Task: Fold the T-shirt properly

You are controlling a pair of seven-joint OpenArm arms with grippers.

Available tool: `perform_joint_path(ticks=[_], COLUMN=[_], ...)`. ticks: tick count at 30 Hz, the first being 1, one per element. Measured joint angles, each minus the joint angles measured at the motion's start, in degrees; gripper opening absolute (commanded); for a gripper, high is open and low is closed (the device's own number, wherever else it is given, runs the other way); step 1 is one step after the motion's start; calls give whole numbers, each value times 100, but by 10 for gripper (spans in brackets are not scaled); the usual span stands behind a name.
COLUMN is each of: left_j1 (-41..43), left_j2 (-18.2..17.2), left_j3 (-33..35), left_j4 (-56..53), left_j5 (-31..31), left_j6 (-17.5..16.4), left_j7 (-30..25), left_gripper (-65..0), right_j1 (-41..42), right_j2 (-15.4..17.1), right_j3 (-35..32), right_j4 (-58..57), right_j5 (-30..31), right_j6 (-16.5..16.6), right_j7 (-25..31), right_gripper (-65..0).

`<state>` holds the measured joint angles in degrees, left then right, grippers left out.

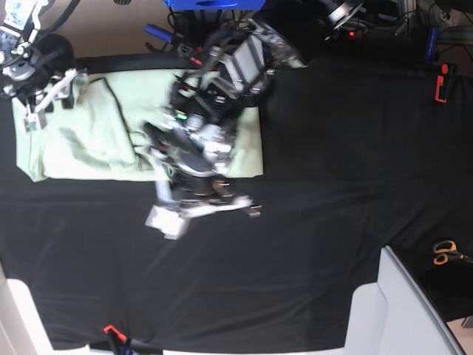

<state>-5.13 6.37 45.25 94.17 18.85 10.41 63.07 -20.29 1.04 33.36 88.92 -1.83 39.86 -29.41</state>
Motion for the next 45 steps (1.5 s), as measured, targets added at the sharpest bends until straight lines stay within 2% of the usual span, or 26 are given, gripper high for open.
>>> perform_joint_path(ticks=[4, 5, 8, 10, 12, 15, 17, 24, 31, 45], left_j1=[345, 455, 756, 813, 787, 693, 601, 492, 120, 149], left_j2=[-393, -455, -612, -820, -1104, -1469, -1486, -1196, -1115, -1025], left_j3=[-531, -680, -1204, -1604, -1934, -2116, -2046, -1991, -1263, -1099], left_j4=[31, 39, 341, 549, 584, 476, 306, 44, -721, -953], left_j5=[-125, -310, -1436, -2503, -3547, -4533, -4621, -4690, -4745, -4688], left_j6=[-9, -13, -15, -22, -2, 4, 4, 7, -15, 15], left_j7=[61, 66, 61, -15, -374, -678, -682, -669, -682, -686], left_gripper=[-650, -650, -650, -650, -650, -650, -650, -650, -650, -650], right_j1=[-26, -31, -13, -13, -20, -17, -20, -20, -120, -111], right_j2=[-9, -11, -7, -7, -9, -11, -11, -11, -11, -9], right_j3=[0, -2, -2, -2, -2, -2, -2, -2, 0, 13], right_j4=[22, 22, 20, 17, 17, 15, 17, 17, 15, 15], right_j5=[-4, -7, -24, -20, -15, -20, -17, -17, -4, -2], right_j6=[2, 2, -4, 4, 4, 2, 4, 7, 4, 4], right_j7=[-13, -50, -44, -33, -33, -42, -39, -42, -42, -42], right_gripper=[-395, -421, -559, -641, -650, -647, -647, -647, -647, -647])
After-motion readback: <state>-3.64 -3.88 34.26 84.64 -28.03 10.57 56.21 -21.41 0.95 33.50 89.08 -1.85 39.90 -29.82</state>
